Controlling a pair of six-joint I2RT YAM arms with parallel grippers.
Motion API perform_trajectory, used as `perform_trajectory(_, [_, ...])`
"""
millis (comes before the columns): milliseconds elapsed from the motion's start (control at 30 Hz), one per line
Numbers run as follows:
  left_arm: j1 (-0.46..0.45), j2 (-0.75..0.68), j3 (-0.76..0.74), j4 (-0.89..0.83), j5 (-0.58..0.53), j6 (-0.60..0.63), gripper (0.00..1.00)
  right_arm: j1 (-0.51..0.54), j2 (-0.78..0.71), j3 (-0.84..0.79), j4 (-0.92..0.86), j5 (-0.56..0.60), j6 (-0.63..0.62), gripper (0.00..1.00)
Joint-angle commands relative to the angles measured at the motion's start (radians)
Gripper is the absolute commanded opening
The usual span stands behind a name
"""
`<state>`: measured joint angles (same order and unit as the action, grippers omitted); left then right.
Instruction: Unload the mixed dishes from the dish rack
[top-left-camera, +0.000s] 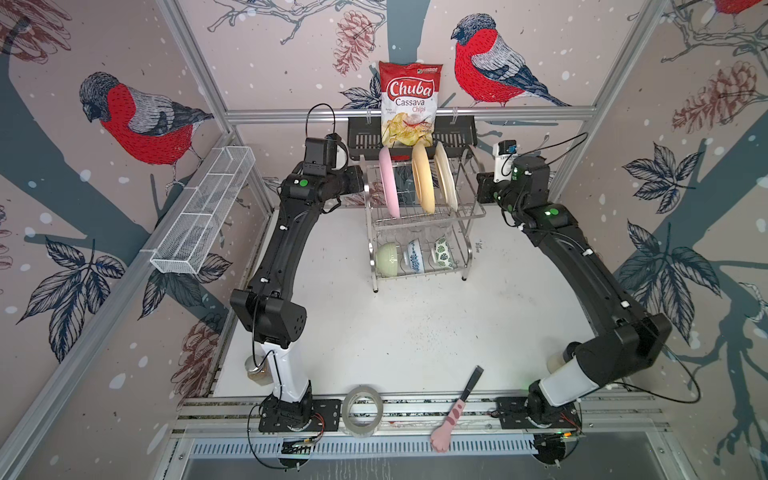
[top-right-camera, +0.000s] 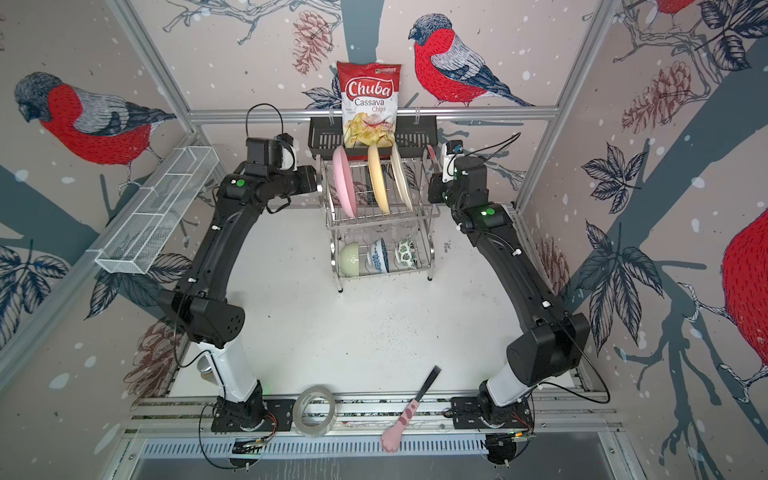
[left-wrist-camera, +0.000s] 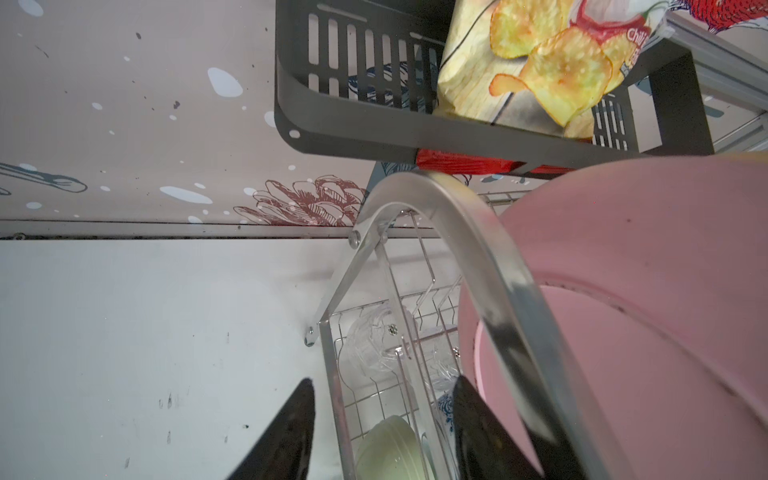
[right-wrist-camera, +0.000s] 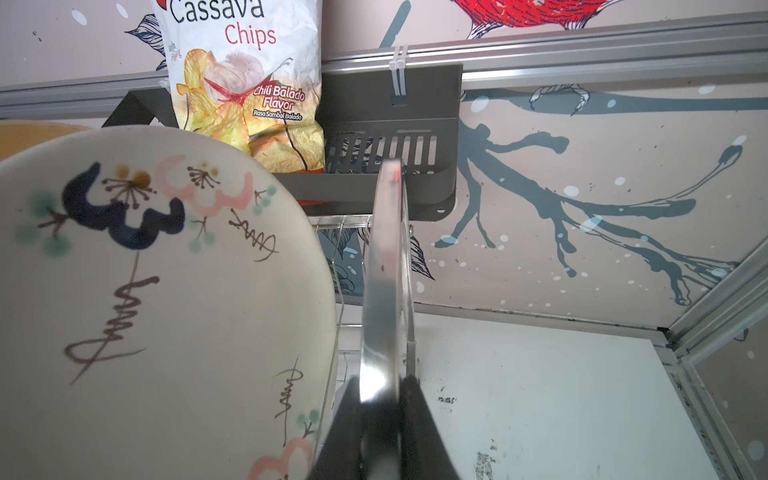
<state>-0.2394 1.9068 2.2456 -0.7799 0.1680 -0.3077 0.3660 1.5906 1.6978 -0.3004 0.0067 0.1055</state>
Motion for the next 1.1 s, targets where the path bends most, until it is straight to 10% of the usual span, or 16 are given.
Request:
perform_trajectory(0, [-0.003,0.033,0.039,0.068,0.16,-0.037,0.53,0.011,0.018,0.011,-0.012,-0.24,0.063,0.14])
perform_trajectory(1067, [0.017,-0.246,-0.21,0.051,0.029,-0.03,0.65,0.001,-0.225,-0.156,-0.037,-0.26,0.094,0.63])
